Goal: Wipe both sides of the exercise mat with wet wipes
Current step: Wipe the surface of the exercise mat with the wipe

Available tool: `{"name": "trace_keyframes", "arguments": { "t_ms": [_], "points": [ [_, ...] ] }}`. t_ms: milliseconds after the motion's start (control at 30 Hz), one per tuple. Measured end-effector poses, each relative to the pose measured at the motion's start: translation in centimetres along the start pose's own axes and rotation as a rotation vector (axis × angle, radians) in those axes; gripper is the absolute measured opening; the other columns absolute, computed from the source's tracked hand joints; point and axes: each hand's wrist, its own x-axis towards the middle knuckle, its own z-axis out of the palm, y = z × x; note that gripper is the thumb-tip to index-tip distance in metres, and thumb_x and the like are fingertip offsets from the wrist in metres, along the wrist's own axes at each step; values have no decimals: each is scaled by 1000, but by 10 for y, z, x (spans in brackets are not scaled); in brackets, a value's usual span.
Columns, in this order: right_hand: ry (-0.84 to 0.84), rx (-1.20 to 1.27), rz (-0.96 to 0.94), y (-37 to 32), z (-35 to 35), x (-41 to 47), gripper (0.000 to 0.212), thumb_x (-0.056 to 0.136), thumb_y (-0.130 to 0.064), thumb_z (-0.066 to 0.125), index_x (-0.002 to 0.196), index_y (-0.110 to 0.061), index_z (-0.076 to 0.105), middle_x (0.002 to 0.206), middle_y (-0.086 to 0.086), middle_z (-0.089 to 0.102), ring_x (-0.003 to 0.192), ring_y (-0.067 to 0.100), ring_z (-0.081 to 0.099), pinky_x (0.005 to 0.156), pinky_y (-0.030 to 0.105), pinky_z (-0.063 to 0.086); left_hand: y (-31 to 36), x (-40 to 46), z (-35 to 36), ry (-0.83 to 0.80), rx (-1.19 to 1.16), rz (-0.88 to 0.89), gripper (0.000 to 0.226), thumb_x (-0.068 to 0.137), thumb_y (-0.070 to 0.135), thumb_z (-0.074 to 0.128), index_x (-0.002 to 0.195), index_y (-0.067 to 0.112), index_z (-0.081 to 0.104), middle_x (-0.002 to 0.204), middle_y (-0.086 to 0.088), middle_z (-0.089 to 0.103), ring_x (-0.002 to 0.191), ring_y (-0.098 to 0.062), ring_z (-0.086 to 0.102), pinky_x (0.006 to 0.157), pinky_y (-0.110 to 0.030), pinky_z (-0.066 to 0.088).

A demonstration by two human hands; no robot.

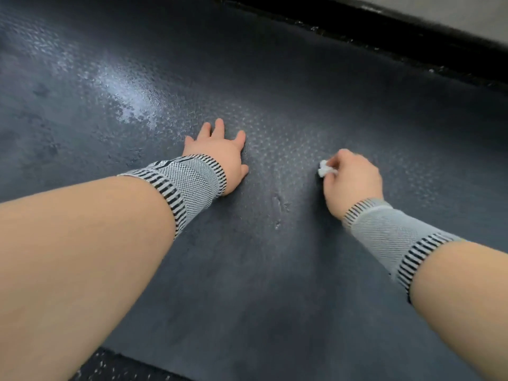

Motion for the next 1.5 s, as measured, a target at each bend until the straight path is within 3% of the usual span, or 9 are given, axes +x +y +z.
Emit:
{"name": "trace_keyframes", "arguments": {
  "t_ms": [233,500,700,867,933,1067,1133,1300,1500],
  "points": [
    [-437,-183,-720,-63,1,-45,24,91,-14,51,115,-13,46,112,10,43,92,34,58,69,37,42,3,2,-17,-83,44,1,76,94,56,50,155,30,15,163,-14,5,148,-36,12,114,-61,22],
    [39,72,-129,-30,1,30,17,91,-18,49,108,-15,54,111,7,51,97,30,56,80,33,41,10,13,-32,-81,97,-33,66,86,57,61,142,25,45,144,-13,41,126,-35,48,101,-54,38],
    [-167,-16,-646,-32,9,-3,21,93,-19,46,112,-18,54,111,7,47,92,34,58,77,38,46,4,10,-15,-73,36,-20,76,91,58,54,153,31,20,160,-12,14,144,-35,23,109,-56,35],
    [67,62,-67,1,-14,55,20,91,-19,50,109,-17,59,111,10,56,101,32,56,82,34,43,-1,-2,4,-24,-116,-40,74,97,55,45,155,38,3,164,-2,-11,151,-25,-5,116,-58,23],
    [28,65,-143,-25,-8,41,21,89,-18,51,108,-18,60,111,11,57,101,33,57,82,33,44,0,-4,4,-24,-117,-49,73,97,54,45,155,38,4,164,-2,-11,151,-24,-6,116,-59,21],
    [-175,12,-662,-50,8,-5,20,93,-19,46,112,-17,52,110,8,48,92,34,57,75,37,44,2,0,-11,55,-91,-70,70,89,56,57,151,36,30,162,-3,13,148,-26,16,116,-59,21],
    [-79,6,-582,-26,3,24,20,92,-17,46,112,-16,52,111,9,48,95,34,56,78,38,44,0,11,-22,142,-111,-60,71,85,59,63,146,31,39,160,-1,18,146,-24,22,116,-59,21],
    [148,134,-67,-4,-10,87,19,91,-19,50,108,-16,57,110,10,53,100,33,56,81,34,42,15,41,-40,-34,15,-67,98,82,68,59,156,32,6,165,-4,0,150,-28,10,113,-64,22],
    [-87,40,-638,-49,4,36,20,94,-21,45,112,-16,52,113,8,49,96,34,57,78,37,44,20,44,-45,-99,42,-96,99,84,65,60,157,32,3,164,-3,-3,150,-28,8,112,-66,22]
  ]
}}
